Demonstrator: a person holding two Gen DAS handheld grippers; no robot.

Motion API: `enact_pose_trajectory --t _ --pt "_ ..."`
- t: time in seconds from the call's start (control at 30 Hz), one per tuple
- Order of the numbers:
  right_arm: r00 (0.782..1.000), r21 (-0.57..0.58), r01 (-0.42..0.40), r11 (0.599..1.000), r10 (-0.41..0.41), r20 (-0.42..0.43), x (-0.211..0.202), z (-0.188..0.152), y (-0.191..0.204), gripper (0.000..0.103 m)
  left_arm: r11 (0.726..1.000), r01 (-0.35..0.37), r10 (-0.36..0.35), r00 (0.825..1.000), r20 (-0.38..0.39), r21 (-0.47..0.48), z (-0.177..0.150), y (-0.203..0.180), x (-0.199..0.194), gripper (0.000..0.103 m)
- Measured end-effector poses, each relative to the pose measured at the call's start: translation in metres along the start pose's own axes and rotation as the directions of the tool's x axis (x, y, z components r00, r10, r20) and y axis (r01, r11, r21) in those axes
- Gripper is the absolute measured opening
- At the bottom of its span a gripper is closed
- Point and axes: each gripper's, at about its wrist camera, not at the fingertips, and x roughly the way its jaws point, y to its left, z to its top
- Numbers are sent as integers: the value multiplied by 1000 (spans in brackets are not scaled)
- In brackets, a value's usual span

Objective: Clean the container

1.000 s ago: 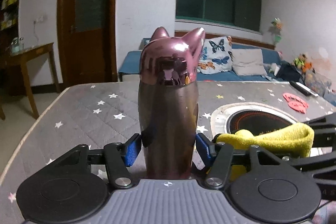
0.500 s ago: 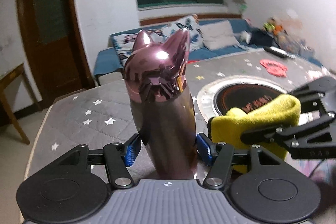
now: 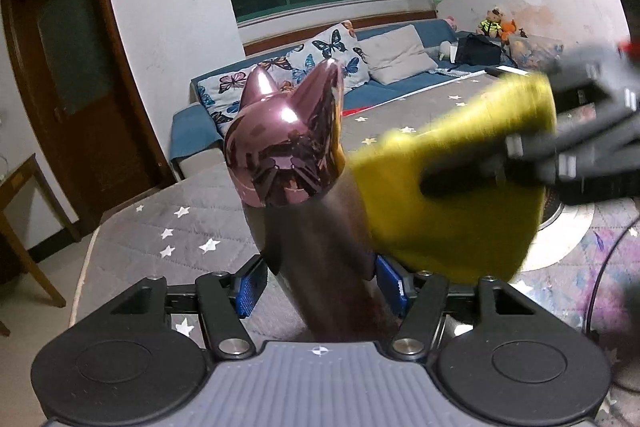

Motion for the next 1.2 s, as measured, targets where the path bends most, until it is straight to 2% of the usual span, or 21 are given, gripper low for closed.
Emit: enact_pose_trajectory --t 0.17,0.37,0.73,0.87,1.0,1.1,1.2 --pt "996 -17 -58 998 59 67 -5 26 -1 13 1000 -1 1 1000 11 -1 -3 -1 -1 65" --pt "988 49 -142 989 139 63 11 26 -15 13 1000 1 -1 1000 24 -4 -6 -1 -2 65" --pt "989 156 -125 980 135 -56 45 -10 -41 13 1000 -4 4 999 35 5 -6 0 -4 65" --pt "991 177 -107 978 120 -62 45 -14 -48 13 1000 -1 1 998 60 3 -3 2 -12 68" --pt "996 129 -87 988 91 -25 35 -4 -46 13 1000 -3 5 995 99 -22 2 5 -25 69" --pt "999 4 -35 999 35 26 22 8 -31 13 998 10 -2 991 134 -59 5 12 -35 69" --pt "998 -144 25 989 -16 67 9 14 -10 13 996 16 0 985 173 -91 9 19 -44 69"
